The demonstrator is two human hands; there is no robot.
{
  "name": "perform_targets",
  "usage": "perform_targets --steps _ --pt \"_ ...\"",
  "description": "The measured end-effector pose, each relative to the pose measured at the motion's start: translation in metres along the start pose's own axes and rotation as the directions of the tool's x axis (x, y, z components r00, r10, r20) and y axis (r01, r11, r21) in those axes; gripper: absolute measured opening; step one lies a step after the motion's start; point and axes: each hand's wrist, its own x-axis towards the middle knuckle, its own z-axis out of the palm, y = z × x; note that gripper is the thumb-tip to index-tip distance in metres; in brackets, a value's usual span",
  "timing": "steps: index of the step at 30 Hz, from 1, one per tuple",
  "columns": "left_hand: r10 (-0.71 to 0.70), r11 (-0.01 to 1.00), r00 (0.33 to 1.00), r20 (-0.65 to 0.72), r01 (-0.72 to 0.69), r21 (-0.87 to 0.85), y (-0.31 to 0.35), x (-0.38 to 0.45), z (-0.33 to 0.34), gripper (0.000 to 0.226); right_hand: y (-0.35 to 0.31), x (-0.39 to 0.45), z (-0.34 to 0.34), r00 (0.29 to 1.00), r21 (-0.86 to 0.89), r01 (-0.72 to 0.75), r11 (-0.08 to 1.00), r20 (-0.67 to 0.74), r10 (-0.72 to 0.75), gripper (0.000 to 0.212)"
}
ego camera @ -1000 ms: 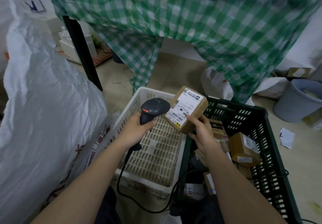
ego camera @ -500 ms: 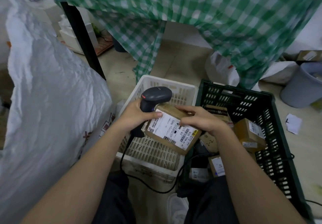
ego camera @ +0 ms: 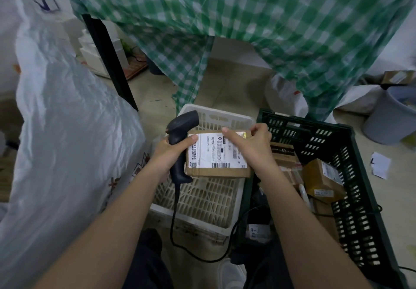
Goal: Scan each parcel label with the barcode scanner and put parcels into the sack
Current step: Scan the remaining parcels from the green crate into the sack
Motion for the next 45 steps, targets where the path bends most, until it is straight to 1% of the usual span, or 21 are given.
perform_targets --steps 3,6,7,9,11,13,14,17,18,20,23,24,26,28,30,31,33,35,38,40,45 --pt "-0.025 0.997 0.999 -0.035 0.023 -0.070 0.000 0.001 -0.003 0.025 0.004 0.000 -0.004 0.995 0.238 0.000 0.971 0.101 -0.024 0.052" --pt "-0.010 0.992 0.999 -0.048 0.004 -0.124 0.003 0.001 -0.004 0.018 0.007 0.001 -0.008 0.975 0.317 0.006 0.948 0.211 -0.076 0.044" --pt "-0.002 0.990 0.998 -0.055 -0.006 -0.144 0.003 0.001 -0.005 0.016 0.007 0.000 -0.009 0.958 0.350 -0.006 0.937 0.270 -0.095 0.045" --pt "0.011 0.983 0.998 -0.061 -0.022 -0.180 0.005 0.000 -0.006 0.013 0.007 -0.001 -0.008 0.915 0.365 -0.045 0.930 0.388 -0.108 0.058" --pt "0.014 0.981 0.998 -0.054 -0.024 -0.194 0.005 0.000 -0.006 0.013 0.007 -0.004 -0.007 0.890 0.341 -0.081 0.937 0.448 -0.086 0.071" --pt "0.016 0.979 0.998 -0.056 -0.027 -0.202 0.004 0.001 -0.007 0.013 0.008 -0.005 -0.007 0.898 0.326 -0.050 0.944 0.429 -0.100 0.073" --pt "0.016 0.977 0.998 -0.062 -0.029 -0.213 0.004 0.002 -0.007 0.013 0.009 -0.006 -0.006 0.912 0.323 -0.025 0.946 0.394 -0.111 0.069" --pt "-0.003 0.968 0.997 -0.078 -0.017 -0.249 0.003 0.004 -0.011 0.016 0.010 -0.006 -0.003 0.964 0.367 0.010 0.930 0.245 -0.106 0.045" --pt "-0.002 0.967 0.997 -0.078 -0.018 -0.255 0.003 0.004 -0.011 0.016 0.009 -0.006 0.000 0.972 0.378 0.029 0.925 0.203 -0.113 0.044" --pt "0.020 0.967 0.996 -0.085 -0.041 -0.250 0.001 0.006 -0.011 0.017 0.008 -0.006 0.004 0.975 0.413 0.083 0.907 0.153 -0.159 0.054" --pt "0.055 0.973 0.994 -0.099 -0.076 -0.216 0.000 0.006 -0.009 0.020 0.011 -0.002 0.010 0.961 0.469 0.081 0.880 0.197 -0.193 0.082" --pt "0.063 0.975 0.993 -0.098 -0.082 -0.207 0.000 0.006 -0.009 0.020 0.013 0.000 0.012 0.955 0.476 0.067 0.877 0.223 -0.194 0.086" --pt "0.074 0.978 0.993 -0.096 -0.091 -0.187 0.000 0.006 -0.008 0.018 0.016 0.003 0.014 0.957 0.494 0.029 0.869 0.239 -0.167 0.085" --pt "0.080 0.978 0.994 -0.073 -0.092 -0.185 0.000 0.007 -0.009 0.017 0.015 0.005 0.016 0.975 0.522 0.015 0.853 0.183 -0.129 0.085" --pt "0.105 0.986 0.992 -0.068 -0.113 -0.121 0.000 0.008 -0.010 0.019 0.013 0.010 0.014 0.994 0.532 0.014 0.847 0.086 -0.071 0.096" --pt "0.138 0.989 0.987 -0.076 -0.142 -0.038 -0.001 0.008 -0.010 0.018 0.013 0.012 0.012 0.998 0.525 0.008 0.851 0.044 -0.037 0.099" --pt "0.207 0.974 0.977 -0.057 -0.200 0.108 -0.003 0.006 -0.009 0.019 0.015 0.014 0.008 1.000 0.484 -0.004 0.875 -0.011 0.011 0.091" --pt "0.258 0.952 0.966 0.007 -0.256 0.171 -0.004 0.002 -0.006 0.024 0.020 0.017 0.005 1.000 0.441 -0.017 0.897 -0.008 0.023 0.087" --pt "0.297 0.910 0.948 0.110 -0.317 0.269 -0.007 -0.001 -0.002 0.025 0.031 0.022 0.003 0.998 0.397 -0.060 0.916 0.043 0.047 0.095" --pt "0.302 0.879 0.943 0.137 -0.331 0.344 -0.010 0.000 -0.002 0.026 0.036 0.024 0.002 0.995 0.376 -0.093 0.922 0.075 0.070 0.096" --pt "0.301 0.852 0.935 0.186 -0.352 0.388 -0.009 -0.001 0.001 0.034 0.041 0.025 0.001 0.996 0.351 -0.065 0.934 0.077 0.040 0.093"
